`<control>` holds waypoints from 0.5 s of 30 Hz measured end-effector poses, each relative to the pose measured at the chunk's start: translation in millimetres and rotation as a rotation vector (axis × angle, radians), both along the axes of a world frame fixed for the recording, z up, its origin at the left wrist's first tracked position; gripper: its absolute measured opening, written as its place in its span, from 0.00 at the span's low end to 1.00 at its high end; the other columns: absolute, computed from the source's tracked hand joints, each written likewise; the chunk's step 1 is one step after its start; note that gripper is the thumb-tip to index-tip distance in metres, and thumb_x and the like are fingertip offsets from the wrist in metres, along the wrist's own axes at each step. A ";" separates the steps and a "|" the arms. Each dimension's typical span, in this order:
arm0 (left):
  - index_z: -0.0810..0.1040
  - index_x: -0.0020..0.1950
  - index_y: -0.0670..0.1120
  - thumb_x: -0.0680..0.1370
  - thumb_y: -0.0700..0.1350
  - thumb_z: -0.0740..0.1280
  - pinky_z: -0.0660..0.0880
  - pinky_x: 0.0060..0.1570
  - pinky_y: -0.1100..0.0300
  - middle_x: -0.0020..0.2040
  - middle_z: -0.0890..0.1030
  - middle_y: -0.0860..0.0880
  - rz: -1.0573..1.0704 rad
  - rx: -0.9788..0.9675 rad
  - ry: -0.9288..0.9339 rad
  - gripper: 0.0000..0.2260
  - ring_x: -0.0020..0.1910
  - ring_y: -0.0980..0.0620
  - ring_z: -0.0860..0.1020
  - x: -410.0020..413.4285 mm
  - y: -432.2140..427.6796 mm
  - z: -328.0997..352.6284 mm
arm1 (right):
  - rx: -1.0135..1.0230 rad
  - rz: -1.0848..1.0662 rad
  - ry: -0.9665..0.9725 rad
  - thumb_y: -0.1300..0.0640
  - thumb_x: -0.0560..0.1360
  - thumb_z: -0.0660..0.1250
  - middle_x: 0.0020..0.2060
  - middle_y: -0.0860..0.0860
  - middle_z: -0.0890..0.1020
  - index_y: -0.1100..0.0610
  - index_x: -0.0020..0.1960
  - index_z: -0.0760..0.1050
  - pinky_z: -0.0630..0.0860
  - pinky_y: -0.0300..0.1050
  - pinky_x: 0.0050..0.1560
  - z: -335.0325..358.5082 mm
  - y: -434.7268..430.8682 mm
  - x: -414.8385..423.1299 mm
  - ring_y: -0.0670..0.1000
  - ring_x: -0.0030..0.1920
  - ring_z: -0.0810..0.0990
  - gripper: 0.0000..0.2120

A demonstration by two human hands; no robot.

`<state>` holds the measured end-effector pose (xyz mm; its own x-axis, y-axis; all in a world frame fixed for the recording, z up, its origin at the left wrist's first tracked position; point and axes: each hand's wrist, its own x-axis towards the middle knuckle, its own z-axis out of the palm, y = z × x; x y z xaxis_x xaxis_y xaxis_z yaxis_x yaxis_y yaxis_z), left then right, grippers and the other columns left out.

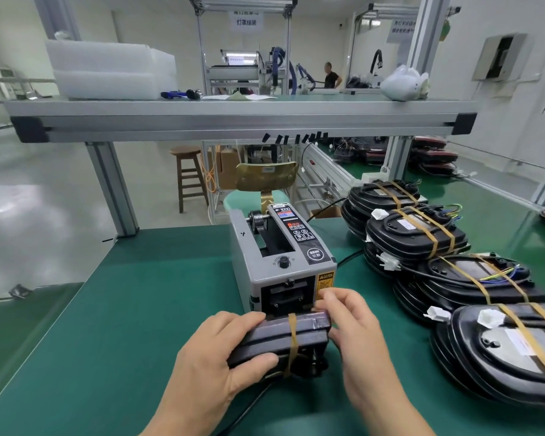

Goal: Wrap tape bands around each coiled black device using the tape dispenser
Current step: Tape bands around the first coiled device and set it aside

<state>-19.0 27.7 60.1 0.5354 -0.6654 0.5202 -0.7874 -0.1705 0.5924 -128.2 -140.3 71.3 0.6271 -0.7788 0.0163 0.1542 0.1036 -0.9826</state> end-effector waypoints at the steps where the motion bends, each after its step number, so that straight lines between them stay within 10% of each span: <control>1: 0.74 0.63 0.60 0.70 0.66 0.67 0.71 0.49 0.66 0.48 0.77 0.61 0.001 -0.006 -0.005 0.23 0.49 0.59 0.76 -0.5 0.0 -0.7 | 0.041 -0.037 0.022 0.62 0.78 0.67 0.40 0.49 0.82 0.57 0.49 0.80 0.74 0.32 0.35 -0.9 -5.2 1.5 0.43 0.37 0.78 0.04; 7: 0.76 0.63 0.59 0.70 0.64 0.68 0.70 0.48 0.68 0.48 0.77 0.62 0.022 -0.052 -0.034 0.23 0.48 0.61 0.76 0.2 2.6 -3.3 | 0.074 -0.088 0.109 0.67 0.77 0.67 0.39 0.54 0.84 0.59 0.46 0.83 0.76 0.49 0.46 -8.1 -15.4 12.9 0.51 0.40 0.78 0.07; 15: 0.82 0.60 0.53 0.70 0.64 0.67 0.71 0.49 0.64 0.47 0.78 0.61 0.039 -0.048 -0.008 0.23 0.48 0.61 0.76 2.7 1.7 -2.7 | 0.153 -0.150 0.101 0.68 0.76 0.67 0.33 0.53 0.82 0.60 0.42 0.82 0.76 0.46 0.39 -8.3 -14.9 21.1 0.52 0.38 0.78 0.08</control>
